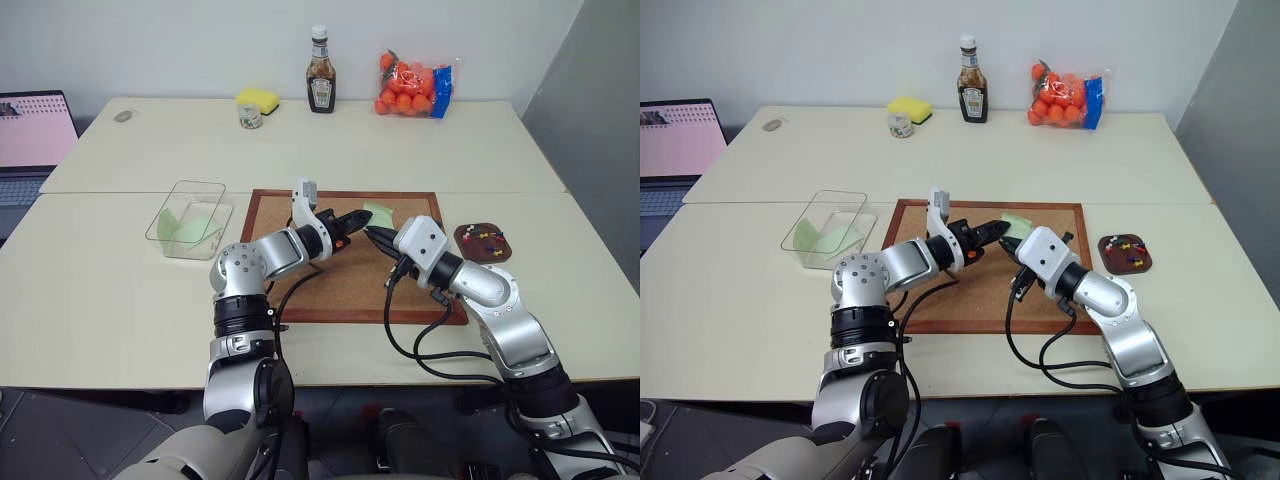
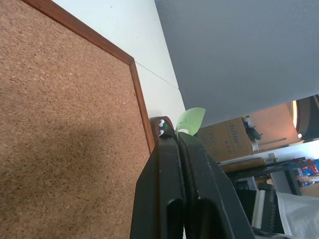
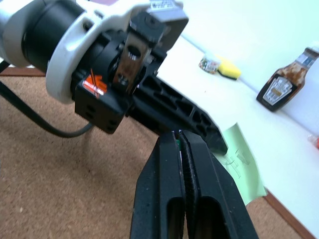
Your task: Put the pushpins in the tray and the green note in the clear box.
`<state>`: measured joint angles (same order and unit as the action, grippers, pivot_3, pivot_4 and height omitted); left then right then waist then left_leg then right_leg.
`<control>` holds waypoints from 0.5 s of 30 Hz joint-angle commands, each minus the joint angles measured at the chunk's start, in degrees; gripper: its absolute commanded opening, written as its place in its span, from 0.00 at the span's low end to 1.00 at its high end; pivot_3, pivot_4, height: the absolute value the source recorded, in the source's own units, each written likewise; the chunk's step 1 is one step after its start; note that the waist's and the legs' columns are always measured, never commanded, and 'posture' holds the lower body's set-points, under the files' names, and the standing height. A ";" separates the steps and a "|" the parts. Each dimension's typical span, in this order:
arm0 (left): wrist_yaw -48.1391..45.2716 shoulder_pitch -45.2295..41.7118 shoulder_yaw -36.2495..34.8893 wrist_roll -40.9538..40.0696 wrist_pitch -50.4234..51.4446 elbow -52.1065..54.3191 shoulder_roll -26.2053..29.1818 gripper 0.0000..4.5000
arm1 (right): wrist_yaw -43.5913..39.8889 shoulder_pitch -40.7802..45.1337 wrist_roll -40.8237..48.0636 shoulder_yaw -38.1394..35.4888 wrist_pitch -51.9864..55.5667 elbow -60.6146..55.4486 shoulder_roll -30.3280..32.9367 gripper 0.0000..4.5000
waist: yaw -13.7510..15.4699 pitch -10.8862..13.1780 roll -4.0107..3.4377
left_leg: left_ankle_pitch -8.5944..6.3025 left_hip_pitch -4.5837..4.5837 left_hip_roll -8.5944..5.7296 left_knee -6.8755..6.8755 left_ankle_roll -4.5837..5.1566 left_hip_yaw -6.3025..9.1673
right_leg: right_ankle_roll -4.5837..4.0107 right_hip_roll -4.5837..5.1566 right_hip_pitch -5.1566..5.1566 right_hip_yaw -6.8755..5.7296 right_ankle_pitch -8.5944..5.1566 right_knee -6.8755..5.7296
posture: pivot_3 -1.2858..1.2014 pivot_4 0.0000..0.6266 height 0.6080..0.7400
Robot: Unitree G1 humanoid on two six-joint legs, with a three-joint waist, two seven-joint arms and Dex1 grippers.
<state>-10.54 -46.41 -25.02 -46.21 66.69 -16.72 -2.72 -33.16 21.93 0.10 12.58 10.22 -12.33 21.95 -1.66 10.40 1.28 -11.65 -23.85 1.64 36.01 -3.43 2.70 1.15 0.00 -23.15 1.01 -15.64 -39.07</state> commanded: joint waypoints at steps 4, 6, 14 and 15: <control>1.81 0.01 0.24 -0.19 -1.95 -0.52 -0.15 0.01 | 1.18 1.31 0.14 -1.69 -2.36 -2.09 -0.30 0.00 | 0.00 0.00 0.00 | 0.00 0.00 0.00 0.00 0.00 0.00 | 0.00 0.00 0.00 0.01 0.00 0.00 | 0.52 0.24 1.00; 1.98 0.25 0.55 -0.02 -2.29 -0.57 -0.10 0.01 | 1.18 1.05 0.35 -2.01 -2.27 -2.69 -0.09 0.00 | 0.00 0.00 0.00 | 0.00 0.00 0.00 0.00 0.00 0.00 | 0.00 0.00 0.00 0.00 0.00 0.00 | 0.52 0.24 1.00; 2.97 0.97 1.68 1.06 -3.83 -1.02 0.31 0.01 | 1.80 -0.22 1.27 -4.69 -0.70 -5.89 0.87 0.00 | 0.03 0.00 0.00 | 0.00 0.00 -0.01 0.00 0.00 0.00 | 0.00 0.00 0.00 0.00 0.00 0.00 | 0.52 0.24 1.00; 2.79 1.16 1.92 1.18 -3.98 -0.61 0.53 0.01 | 2.11 -0.81 1.63 -5.99 0.28 -6.90 1.23 0.00 | 0.03 0.00 0.00 | 0.00 0.00 -0.01 0.00 0.00 0.00 | 0.00 0.00 0.00 0.00 0.00 0.00 | 0.52 0.24 1.00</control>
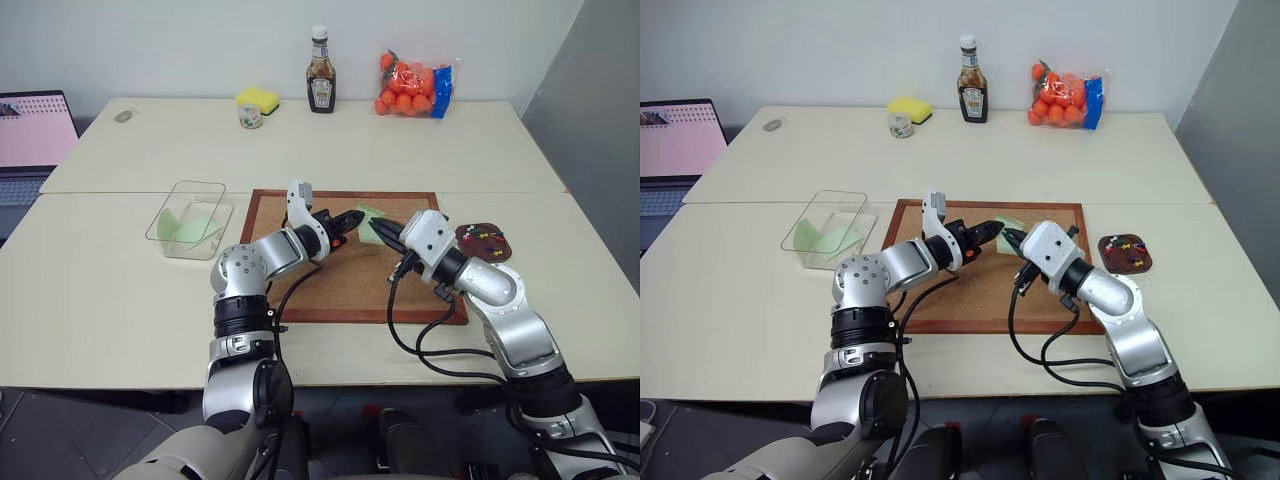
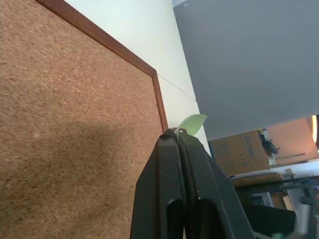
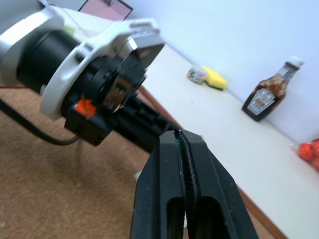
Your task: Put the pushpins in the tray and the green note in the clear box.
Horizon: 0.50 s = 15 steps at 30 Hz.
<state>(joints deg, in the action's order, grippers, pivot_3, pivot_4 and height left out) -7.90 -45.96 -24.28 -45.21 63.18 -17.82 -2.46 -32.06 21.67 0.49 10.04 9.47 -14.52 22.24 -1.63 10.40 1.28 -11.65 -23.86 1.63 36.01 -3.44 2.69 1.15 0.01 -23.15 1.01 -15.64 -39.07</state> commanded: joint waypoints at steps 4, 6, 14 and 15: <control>-2.75 2.12 3.30 0.15 -2.01 5.78 2.08 0.01 | 4.04 -4.64 1.68 -10.67 6.35 -7.91 3.04 0.00 | 0.10 0.00 0.00 | 0.00 0.00 -0.01 0.00 0.00 0.00 | 0.00 0.02 0.01 0.00 0.00 0.00 | 0.52 0.24 1.00; -4.91 3.18 5.64 0.59 -3.01 9.22 3.48 0.01 | 6.13 -6.52 1.81 -14.15 8.84 -7.95 3.28 0.00 | 0.14 0.00 0.00 | 0.00 0.00 -0.01 0.00 0.00 -0.02 | -0.01 0.03 0.01 0.02 0.01 0.01 | 0.52 0.24 1.00; -10.22 6.34 14.74 4.27 -7.37 17.48 7.56 0.01 | 12.65 -5.98 -0.62 -19.70 14.80 4.82 4.62 0.00 | 0.07 0.00 0.00 | 0.00 0.04 -0.01 0.00 0.00 -0.11 | -0.17 0.03 0.01 0.09 0.10 0.00 | 0.52 0.24 1.00; -10.50 6.40 15.25 4.51 -7.73 17.67 7.70 0.01 | 12.92 -5.37 -0.65 -19.62 14.63 6.36 4.74 0.00 | -0.03 0.00 0.00 | 0.00 0.04 -0.02 0.01 0.00 -0.13 | -0.17 0.03 0.01 0.11 0.10 -0.01 | 0.52 0.24 1.00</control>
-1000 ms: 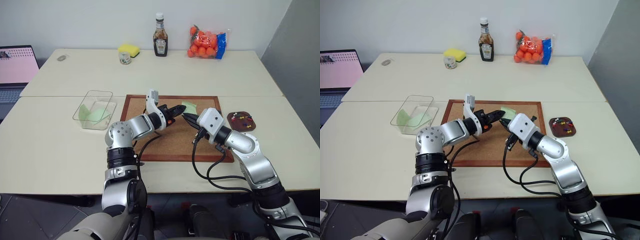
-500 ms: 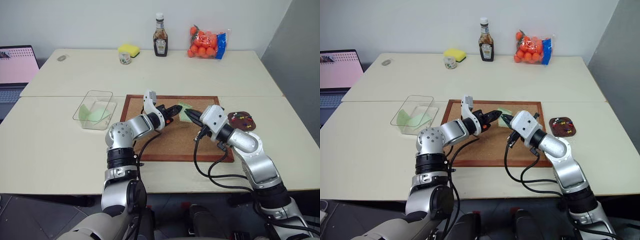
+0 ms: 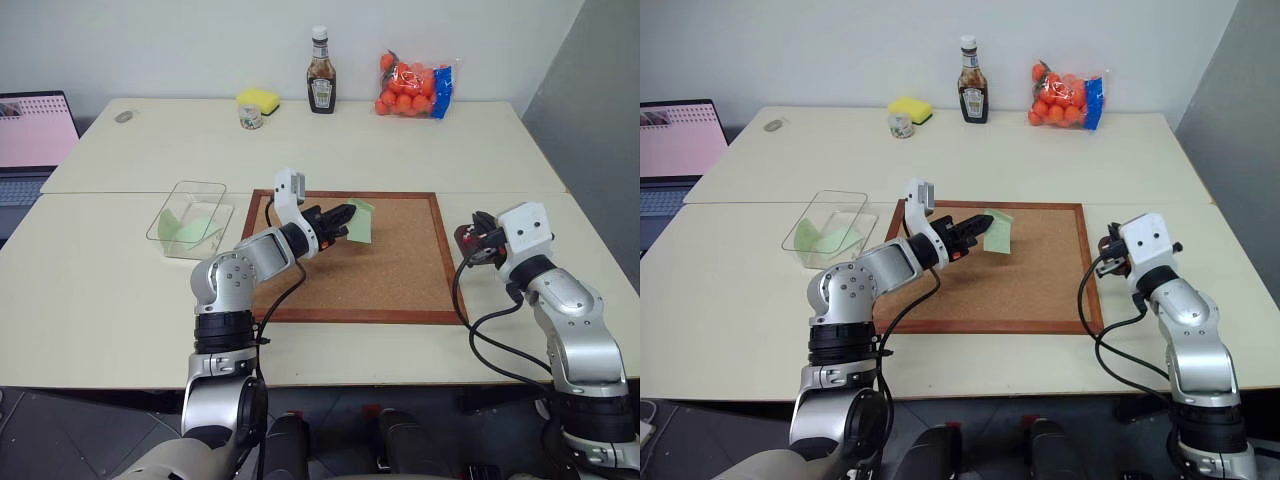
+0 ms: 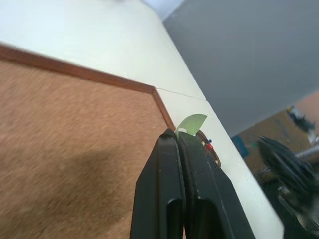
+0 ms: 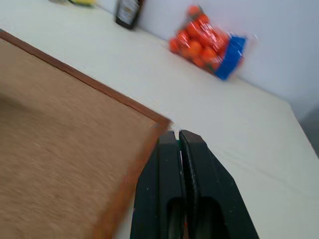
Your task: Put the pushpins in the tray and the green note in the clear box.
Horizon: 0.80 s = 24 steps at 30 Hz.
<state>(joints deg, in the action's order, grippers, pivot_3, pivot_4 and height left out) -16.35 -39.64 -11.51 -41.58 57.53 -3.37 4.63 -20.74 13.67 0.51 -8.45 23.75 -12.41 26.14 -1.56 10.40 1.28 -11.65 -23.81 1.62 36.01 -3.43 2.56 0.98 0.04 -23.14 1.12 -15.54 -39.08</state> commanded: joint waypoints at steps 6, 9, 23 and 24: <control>-2.55 0.11 3.47 1.46 -3.17 3.47 0.68 0.01 | 2.56 8.28 -0.80 -0.18 -1.23 17.55 1.00 0.00 | -0.20 0.00 0.00 | -0.01 0.01 0.01 -0.02 0.01 -0.04 | 0.00 -0.03 -0.02 0.03 -0.01 0.00 | 0.52 0.24 1.00; -2.28 0.34 3.54 1.32 -3.06 4.06 0.80 0.00 | 3.03 9.79 -0.57 -0.10 -1.70 20.42 0.83 0.10 | -0.17 0.00 0.00 | -0.01 -0.02 0.01 -0.02 0.01 -0.05 | -0.01 -0.03 -0.02 0.03 0.00 0.01 | 0.52 0.24 1.00; -1.48 0.67 3.62 1.69 -3.24 4.74 0.50 0.00 | 2.85 9.42 -0.83 0.53 -2.10 20.22 1.29 0.84 | -0.15 0.00 0.00 | -0.01 -0.02 0.01 -0.02 0.01 -0.08 | 0.01 -0.02 -0.02 0.05 -0.01 0.02 | 0.52 0.24 1.00; -1.48 0.67 3.61 1.73 -3.28 4.77 0.53 0.00 | 2.83 9.30 -0.59 0.28 -1.87 19.20 1.28 0.89 | -0.16 0.00 0.00 | -0.01 -0.02 0.01 -0.02 0.01 -0.08 | 0.01 -0.02 -0.02 0.05 -0.01 0.02 | 0.52 0.24 1.00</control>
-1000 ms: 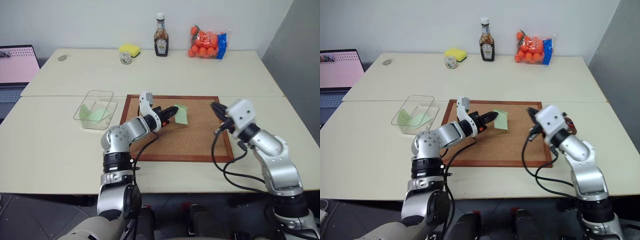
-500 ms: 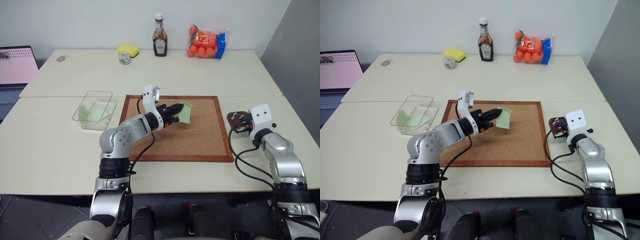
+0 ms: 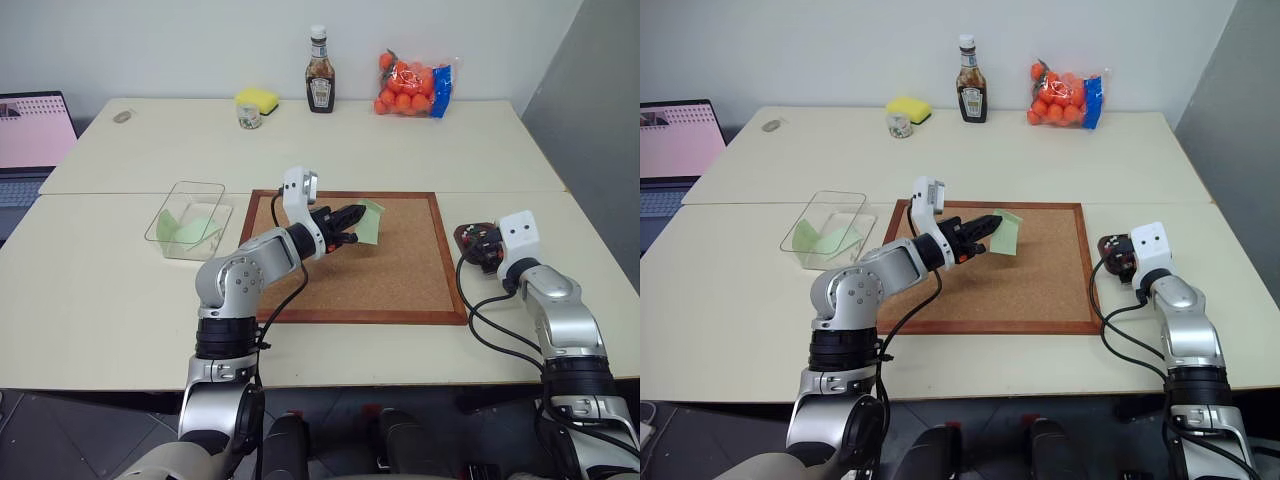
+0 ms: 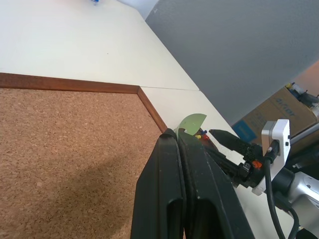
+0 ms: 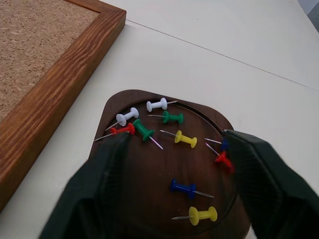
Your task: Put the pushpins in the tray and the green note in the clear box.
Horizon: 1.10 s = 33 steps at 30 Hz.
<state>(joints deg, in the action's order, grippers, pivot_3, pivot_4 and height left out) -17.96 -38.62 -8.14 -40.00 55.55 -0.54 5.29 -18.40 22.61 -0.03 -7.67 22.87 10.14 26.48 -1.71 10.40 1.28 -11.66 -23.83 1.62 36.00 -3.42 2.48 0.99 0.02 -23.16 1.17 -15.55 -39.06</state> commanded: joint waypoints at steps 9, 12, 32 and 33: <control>2.84 -0.81 0.99 5.68 -4.98 8.59 4.61 0.00 | -4.47 -3.15 3.55 0.53 5.34 -23.99 3.27 0.89 | -0.09 0.01 0.00 | 0.00 -0.01 0.01 -0.01 0.00 0.01 | 0.16 0.00 -0.01 0.00 -0.10 0.00 | 0.52 0.24 1.00; 7.25 -0.46 1.59 12.56 -9.14 10.59 8.03 0.00 | -9.00 -1.20 8.39 2.81 5.69 -28.84 2.05 0.89 | -0.18 0.01 0.00 | 0.00 0.03 0.03 0.00 0.00 -0.01 | 0.17 -0.01 -0.02 0.03 -0.09 -0.01 | 0.52 0.24 1.00; 24.51 6.85 -10.28 30.39 -16.02 4.72 16.49 0.00 | -25.17 23.84 9.46 24.88 3.84 -11.46 -8.83 0.89 | 0.77 0.10 0.16 | -0.01 -0.10 0.00 0.02 0.01 0.26 | -0.13 0.09 -0.03 -0.25 0.08 0.03 | 0.52 0.24 1.00; 24.80 6.62 -10.38 30.61 -16.34 4.14 16.36 0.00 | -25.23 24.00 9.33 25.05 3.90 -11.41 -9.07 0.89 | 0.77 0.10 0.16 | -0.01 -0.10 0.00 0.02 0.00 0.26 | -0.13 0.09 -0.03 -0.25 0.08 0.02 | 0.52 0.24 1.00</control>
<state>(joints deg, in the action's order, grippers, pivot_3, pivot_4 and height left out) 6.12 -30.92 -17.91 -10.65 41.62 3.49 21.55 -43.40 44.74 9.86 17.11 27.90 -0.72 17.83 -0.95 10.50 1.44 -11.67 -23.94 1.62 36.02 -3.42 2.74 0.86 0.11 -23.19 0.93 -15.46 -39.03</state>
